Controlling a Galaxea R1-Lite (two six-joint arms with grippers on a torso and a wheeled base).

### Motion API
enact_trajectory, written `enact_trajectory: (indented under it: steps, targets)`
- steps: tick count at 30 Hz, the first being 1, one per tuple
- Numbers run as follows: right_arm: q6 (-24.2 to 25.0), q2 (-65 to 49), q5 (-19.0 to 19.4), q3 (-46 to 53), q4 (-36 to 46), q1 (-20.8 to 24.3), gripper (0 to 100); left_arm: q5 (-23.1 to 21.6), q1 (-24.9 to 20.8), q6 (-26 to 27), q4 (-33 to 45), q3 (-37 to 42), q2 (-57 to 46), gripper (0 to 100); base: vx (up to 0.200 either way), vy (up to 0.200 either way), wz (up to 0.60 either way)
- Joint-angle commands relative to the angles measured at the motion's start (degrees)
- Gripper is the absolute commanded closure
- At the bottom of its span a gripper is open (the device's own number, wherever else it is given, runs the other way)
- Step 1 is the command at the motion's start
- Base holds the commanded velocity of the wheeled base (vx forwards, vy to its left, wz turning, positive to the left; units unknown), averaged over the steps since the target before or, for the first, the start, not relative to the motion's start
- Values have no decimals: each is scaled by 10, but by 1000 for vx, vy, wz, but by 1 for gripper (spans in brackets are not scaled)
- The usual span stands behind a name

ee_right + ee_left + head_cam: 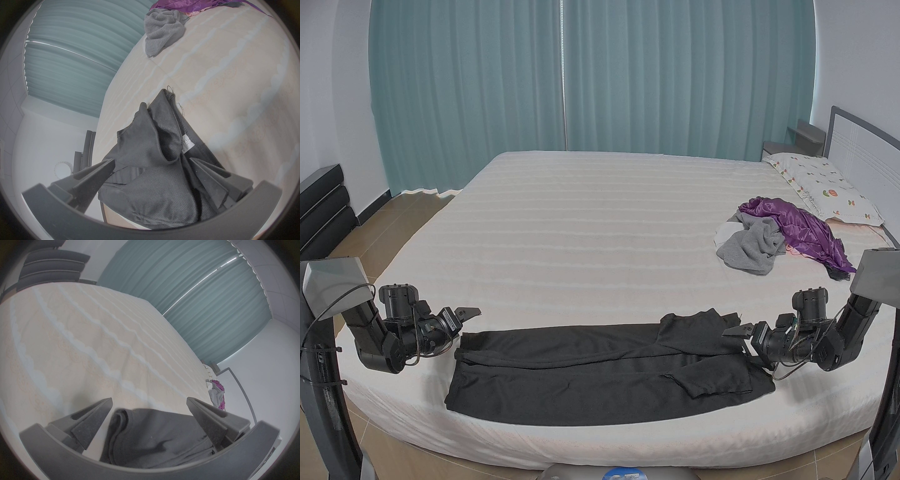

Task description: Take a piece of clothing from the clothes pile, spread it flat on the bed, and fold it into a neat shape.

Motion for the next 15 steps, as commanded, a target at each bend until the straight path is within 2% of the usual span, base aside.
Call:
enact_trajectory:
  steps: [1, 6, 15]
  targets:
    - [0, 2, 0, 1, 0, 0, 0, -4, 1, 0, 5, 5, -16, 0, 0, 0, 0]
    - [0, 2, 0, 2, -1, 0, 0, -4, -2, 8, 9, 6, -14, 0, 0, 0, 0]
    - [0, 1, 0, 2, -1, 0, 0, 6, -5, 54, 22, 9, 1, 0, 0, 0, 0]
